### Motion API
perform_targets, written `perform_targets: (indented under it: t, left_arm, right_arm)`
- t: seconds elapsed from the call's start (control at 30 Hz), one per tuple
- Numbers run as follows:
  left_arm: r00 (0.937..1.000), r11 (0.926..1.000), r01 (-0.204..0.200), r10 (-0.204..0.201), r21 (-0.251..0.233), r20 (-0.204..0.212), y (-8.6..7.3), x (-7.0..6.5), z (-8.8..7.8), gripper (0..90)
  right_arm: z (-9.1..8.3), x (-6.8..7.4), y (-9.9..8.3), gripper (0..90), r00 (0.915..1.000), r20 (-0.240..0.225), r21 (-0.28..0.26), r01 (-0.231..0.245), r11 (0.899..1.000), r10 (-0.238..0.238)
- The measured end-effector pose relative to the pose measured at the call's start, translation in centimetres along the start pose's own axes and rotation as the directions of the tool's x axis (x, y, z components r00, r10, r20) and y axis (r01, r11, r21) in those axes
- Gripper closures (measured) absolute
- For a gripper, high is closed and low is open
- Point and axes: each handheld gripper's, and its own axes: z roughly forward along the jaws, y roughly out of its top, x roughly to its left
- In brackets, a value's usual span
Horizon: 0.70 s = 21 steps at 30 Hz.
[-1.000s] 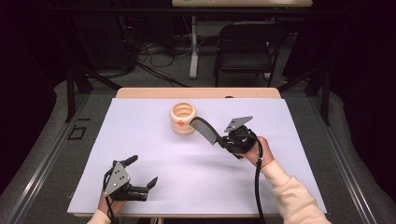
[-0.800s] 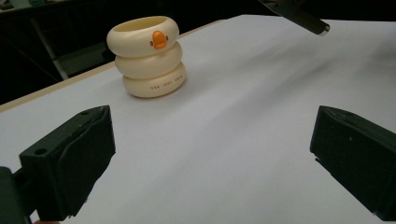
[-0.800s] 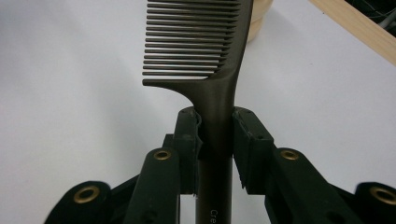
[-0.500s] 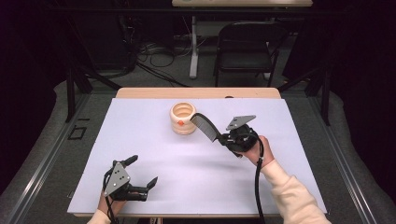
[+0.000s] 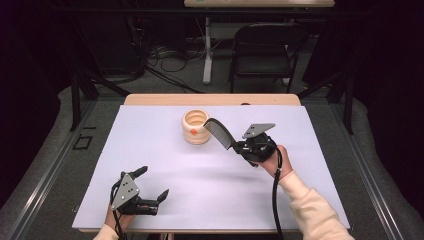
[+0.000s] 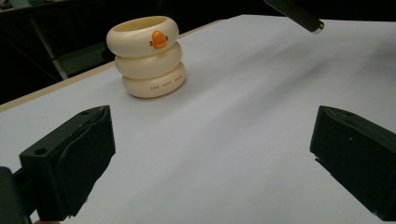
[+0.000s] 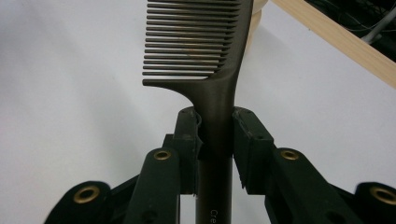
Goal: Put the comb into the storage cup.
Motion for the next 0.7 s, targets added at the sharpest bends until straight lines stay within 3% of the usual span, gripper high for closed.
perform_targets:
  t: [0.7]
  left_arm:
    - [1.0,1.0,-0.001,0.001,0.0,0.001,0.01,-0.08,0.01,0.1]
  right_arm:
    - [-0.11,-0.7,0.31,72.4,0.9993,0.024,-0.061,-0.028,0.998,0.03]
